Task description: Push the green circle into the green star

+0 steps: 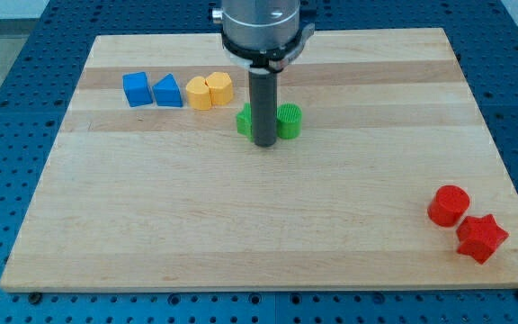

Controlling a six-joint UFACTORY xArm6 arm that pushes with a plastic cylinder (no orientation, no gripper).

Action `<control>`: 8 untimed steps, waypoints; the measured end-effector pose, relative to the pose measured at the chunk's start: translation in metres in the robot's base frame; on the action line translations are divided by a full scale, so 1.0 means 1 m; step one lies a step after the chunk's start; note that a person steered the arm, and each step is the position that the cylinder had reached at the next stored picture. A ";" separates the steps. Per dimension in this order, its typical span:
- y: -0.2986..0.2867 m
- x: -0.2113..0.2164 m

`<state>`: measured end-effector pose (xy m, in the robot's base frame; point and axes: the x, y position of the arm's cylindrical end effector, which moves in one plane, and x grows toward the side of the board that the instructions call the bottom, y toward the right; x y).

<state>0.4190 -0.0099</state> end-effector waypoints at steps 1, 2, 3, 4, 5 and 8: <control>0.000 -0.015; 0.001 -0.005; 0.010 0.049; 0.050 0.076; 0.067 0.005; 0.053 0.001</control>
<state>0.4203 0.0434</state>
